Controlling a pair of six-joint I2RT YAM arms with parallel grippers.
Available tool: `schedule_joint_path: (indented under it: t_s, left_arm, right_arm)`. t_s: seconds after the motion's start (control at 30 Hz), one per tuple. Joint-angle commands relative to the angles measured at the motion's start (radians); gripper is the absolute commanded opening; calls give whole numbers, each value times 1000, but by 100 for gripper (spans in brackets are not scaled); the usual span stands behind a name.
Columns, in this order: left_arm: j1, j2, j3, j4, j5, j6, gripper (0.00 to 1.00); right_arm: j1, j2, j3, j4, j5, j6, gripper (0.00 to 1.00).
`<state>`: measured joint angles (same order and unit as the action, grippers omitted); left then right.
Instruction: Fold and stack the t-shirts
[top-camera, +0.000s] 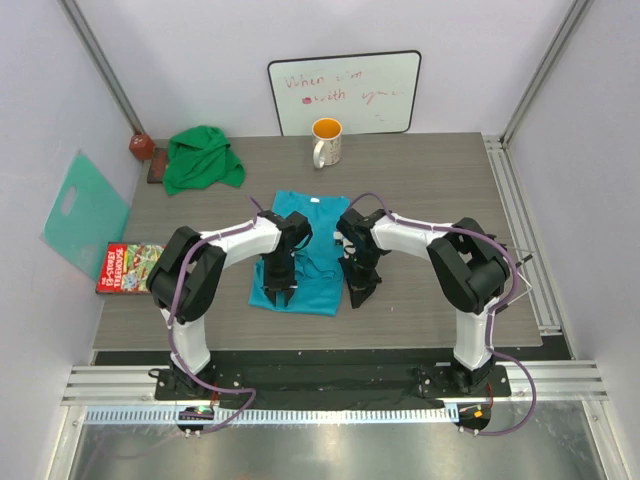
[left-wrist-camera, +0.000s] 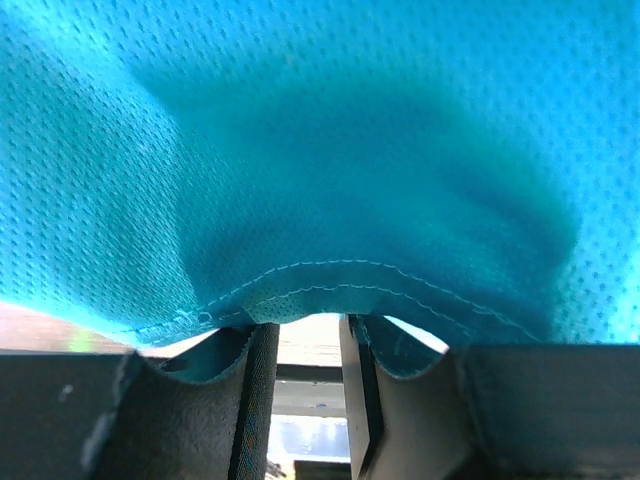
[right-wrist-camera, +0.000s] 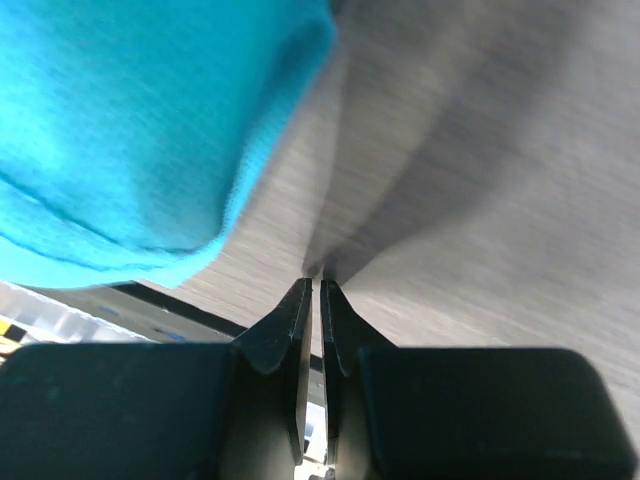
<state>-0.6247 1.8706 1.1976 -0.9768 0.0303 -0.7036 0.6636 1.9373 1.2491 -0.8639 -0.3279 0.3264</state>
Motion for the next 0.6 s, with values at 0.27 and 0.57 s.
schedule_joint_path:
  t_s: [0.27,0.57]
  left_arm:
    - [-61,-132,-36,-51,-147,-83,33]
    - [-61,-172,59,-111,-217,-77,34]
  right_arm:
    - [-1,-164,-4,29,38,8,22]
    - [-1,-236,142,-43,131,-35,39]
